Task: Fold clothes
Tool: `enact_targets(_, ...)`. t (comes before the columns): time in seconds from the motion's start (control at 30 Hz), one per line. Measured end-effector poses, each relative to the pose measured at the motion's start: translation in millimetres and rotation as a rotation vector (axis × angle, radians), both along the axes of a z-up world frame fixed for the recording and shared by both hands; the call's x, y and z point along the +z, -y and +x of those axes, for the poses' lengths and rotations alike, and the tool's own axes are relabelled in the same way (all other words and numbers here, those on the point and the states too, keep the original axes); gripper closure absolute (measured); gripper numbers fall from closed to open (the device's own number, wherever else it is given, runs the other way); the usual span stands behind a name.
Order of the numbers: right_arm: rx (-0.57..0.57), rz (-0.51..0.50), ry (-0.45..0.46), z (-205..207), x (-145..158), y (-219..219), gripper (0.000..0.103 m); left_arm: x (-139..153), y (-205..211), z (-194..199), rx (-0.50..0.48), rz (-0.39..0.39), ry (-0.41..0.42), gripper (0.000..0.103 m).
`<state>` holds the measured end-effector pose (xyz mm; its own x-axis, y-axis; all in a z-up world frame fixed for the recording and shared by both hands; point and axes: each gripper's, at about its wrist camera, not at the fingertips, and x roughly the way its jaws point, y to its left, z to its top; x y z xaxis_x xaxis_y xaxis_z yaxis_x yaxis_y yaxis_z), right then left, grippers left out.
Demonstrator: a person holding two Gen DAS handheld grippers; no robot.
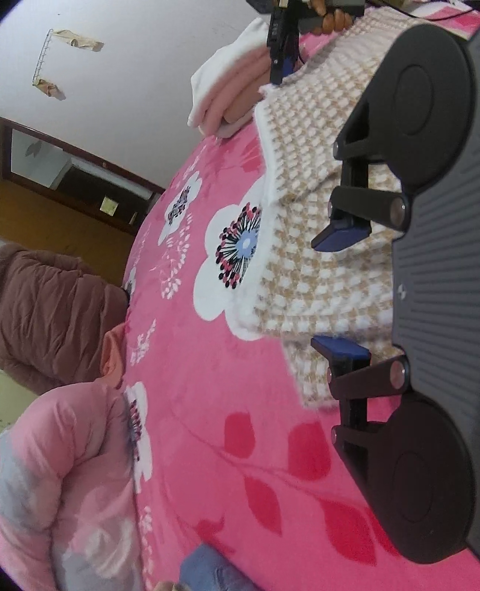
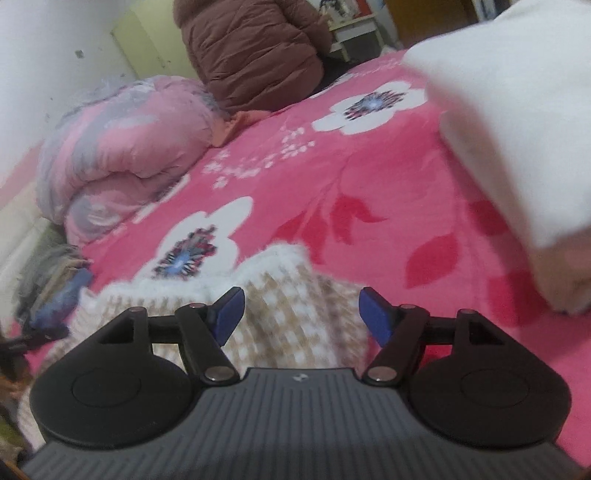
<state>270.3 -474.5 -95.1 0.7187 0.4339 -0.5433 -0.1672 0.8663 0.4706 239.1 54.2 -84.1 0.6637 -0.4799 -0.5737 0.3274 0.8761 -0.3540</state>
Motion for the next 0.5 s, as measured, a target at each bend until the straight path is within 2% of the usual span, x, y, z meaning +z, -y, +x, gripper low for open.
enact_targets(0.03,0.018,0.027,0.0,4.4,-2.5,-0.6,0.036,-2.3,-1.4,4.0,-0.008,-0.02,-0.012,0.055)
enact_targets(0.1,0.032,0.05,0.005,10.6,-6.0,-3.2,0.04,-7.0,-3.8,11.4,-0.018,-0.055,-0.034,0.077)
enact_targets(0.13,0.034,0.056,0.008,13.2,-7.6,-4.6,0.05,-9.6,-5.1,14.5,-0.014,-0.064,-0.041,0.083)
enact_targets(0.17,0.036,0.058,0.01,15.3,-9.0,-6.3,0.066,-11.4,-6.7,15.2,-0.005,-0.078,-0.039,0.094)
enact_targets(0.23,0.037,0.043,0.01,16.3,-10.0,-10.7,0.086,-13.1,-10.2,14.1,0.015,-0.116,-0.022,0.095)
enact_targets(0.27,0.036,0.03,0.019,15.3,-8.5,-12.8,0.089,-12.2,-12.8,11.2,0.023,-0.147,-0.005,0.095)
enact_targets(0.4,0.014,0.003,0.108,5.6,11.0,-18.7,0.094,-3.2,-33.1,-3.0,0.096,-0.301,0.059,0.096)
enact_targets(0.47,0.008,0.022,0.158,3.2,23.3,-17.3,0.094,0.0,-43.2,-10.7,0.127,-0.347,0.086,0.096)
enact_targets(0.5,0.011,0.036,0.18,3.2,29.3,-16.6,0.094,-0.1,-45.3,-13.0,0.134,-0.346,0.092,0.096)
